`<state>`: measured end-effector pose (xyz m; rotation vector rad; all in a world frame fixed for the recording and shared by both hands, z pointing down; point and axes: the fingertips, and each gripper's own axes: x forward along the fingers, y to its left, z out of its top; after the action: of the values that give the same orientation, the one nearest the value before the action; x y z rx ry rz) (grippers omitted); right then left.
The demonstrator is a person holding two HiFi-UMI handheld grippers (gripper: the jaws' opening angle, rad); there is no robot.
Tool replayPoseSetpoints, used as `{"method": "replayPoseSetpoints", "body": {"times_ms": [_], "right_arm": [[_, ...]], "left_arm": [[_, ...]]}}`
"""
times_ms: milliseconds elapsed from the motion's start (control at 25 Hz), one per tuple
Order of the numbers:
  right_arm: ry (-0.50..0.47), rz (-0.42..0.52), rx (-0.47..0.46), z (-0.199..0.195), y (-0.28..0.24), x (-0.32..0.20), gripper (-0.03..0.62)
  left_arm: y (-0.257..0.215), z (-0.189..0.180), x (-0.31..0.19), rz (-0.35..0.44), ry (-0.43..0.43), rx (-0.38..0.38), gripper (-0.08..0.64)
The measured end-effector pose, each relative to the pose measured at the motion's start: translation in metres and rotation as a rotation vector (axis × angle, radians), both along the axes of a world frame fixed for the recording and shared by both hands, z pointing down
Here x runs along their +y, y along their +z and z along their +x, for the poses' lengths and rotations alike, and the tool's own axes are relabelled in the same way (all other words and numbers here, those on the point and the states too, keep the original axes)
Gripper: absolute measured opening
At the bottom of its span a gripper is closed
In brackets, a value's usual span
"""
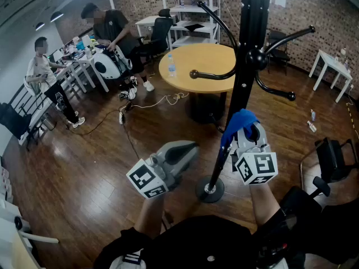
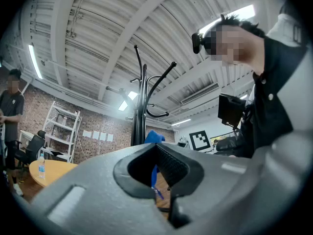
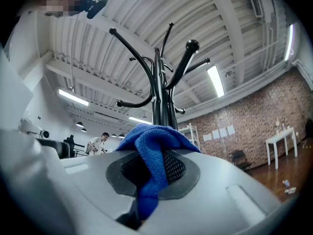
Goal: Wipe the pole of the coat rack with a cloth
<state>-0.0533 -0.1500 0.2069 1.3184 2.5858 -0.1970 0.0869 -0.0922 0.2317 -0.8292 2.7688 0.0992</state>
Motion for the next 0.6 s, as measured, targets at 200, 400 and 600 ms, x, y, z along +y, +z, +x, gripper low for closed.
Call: {"method": "replayPoseSetpoints", "body": {"times_ms": [200,400,600], "right_arm": [[0.039,-0.023,-0.142,0.0,-0.07,0.006,0.025],[-0.023,-0.07,-0.208,0.023,-0.134,0.011,0.025],[-0.15,-0.123,-0.325,0.081,-0.204,0.012,0.025]], "left_arm": [[-0.006,0.009,-0.001,-0.007,0.018,-0.021,0.0],[-0.014,0.011,-0.008,-0.023,0.039,-0.045,0.0],[-0.022,0.016,-0.008,-0.035,0.031,-0.066,0.0]]}}
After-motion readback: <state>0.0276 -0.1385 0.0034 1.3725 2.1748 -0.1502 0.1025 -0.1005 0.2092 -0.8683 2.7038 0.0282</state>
